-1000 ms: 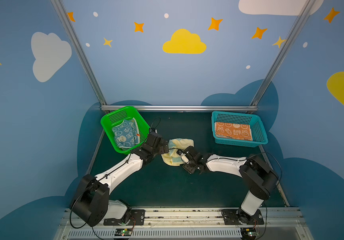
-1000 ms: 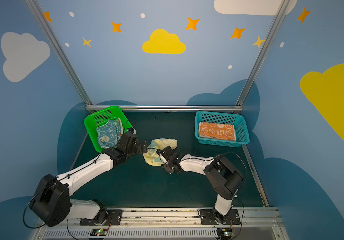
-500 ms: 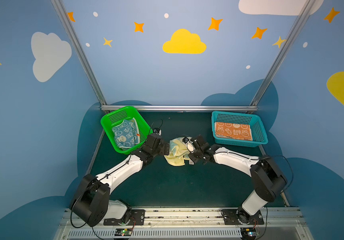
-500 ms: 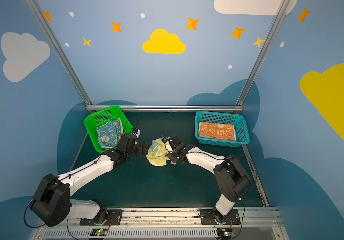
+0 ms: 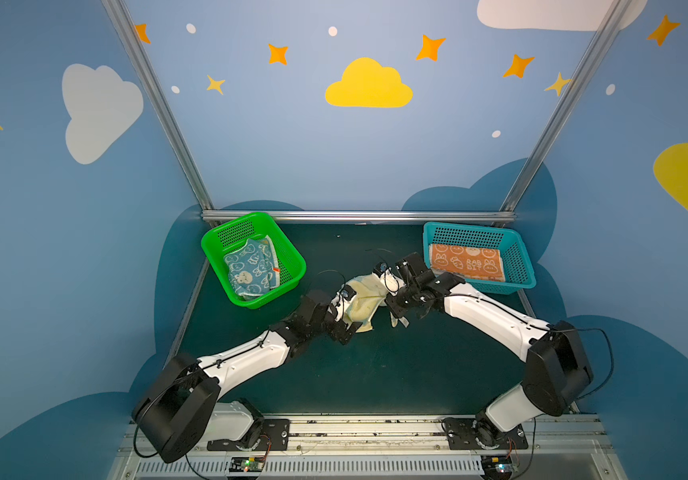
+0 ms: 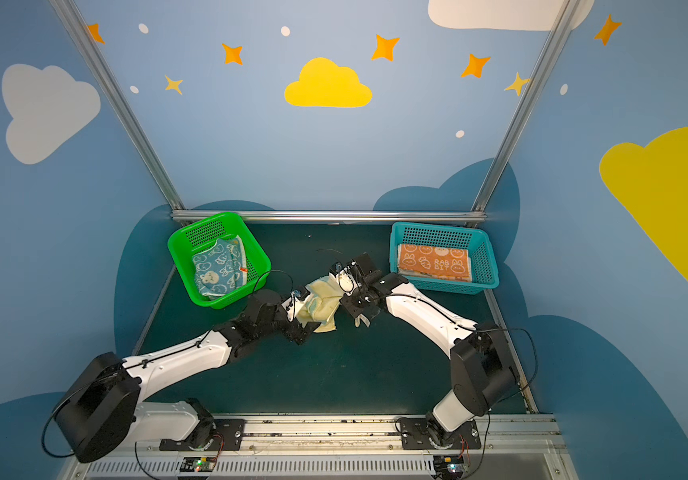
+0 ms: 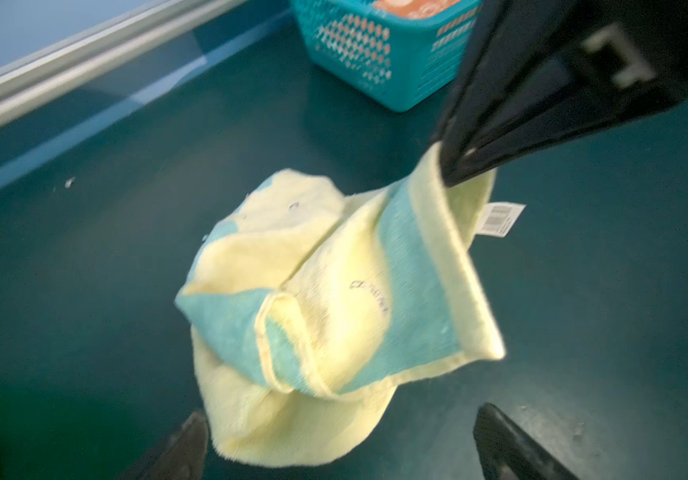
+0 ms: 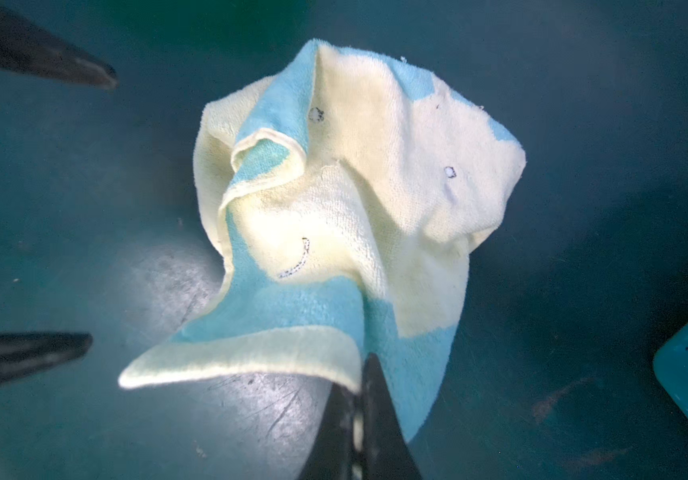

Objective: Fold and stack the towels

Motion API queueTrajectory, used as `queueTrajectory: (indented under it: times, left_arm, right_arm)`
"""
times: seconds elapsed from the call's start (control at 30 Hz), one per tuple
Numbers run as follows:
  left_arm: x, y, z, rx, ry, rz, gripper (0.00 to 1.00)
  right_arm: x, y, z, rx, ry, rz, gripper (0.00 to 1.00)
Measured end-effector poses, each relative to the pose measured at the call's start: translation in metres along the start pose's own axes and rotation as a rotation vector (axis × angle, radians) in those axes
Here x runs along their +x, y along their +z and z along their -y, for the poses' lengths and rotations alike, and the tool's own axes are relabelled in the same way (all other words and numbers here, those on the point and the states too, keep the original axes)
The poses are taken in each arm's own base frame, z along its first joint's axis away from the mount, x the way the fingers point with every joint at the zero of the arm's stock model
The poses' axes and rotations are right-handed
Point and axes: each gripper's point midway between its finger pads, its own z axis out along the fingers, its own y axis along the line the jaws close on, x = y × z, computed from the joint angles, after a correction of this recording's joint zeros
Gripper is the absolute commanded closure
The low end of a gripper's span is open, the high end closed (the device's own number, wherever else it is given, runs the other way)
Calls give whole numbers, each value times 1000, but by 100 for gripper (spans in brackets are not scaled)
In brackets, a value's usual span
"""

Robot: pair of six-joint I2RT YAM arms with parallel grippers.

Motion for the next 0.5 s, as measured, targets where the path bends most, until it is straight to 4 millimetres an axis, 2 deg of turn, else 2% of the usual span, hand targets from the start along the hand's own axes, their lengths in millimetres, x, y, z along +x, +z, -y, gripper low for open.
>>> queueTrajectory:
  times: [0.13,0.23,0.33,0.5]
  left_arm:
    - [-12,2,28,57,73,42,3]
    - [-12,7,39,86,86,40,10]
    - [-13,14,38,76,81,32,20]
    - [-12,27,32,43,73,17,41]
  right_arm:
    - [-5,-3,-3,-16,6,8,100]
    - [-3,-2,-3,-20,9,1,100]
    - [0,-1,-3,-21,11,-10,100]
    - [1,-1,-4,-23,11,-16,100]
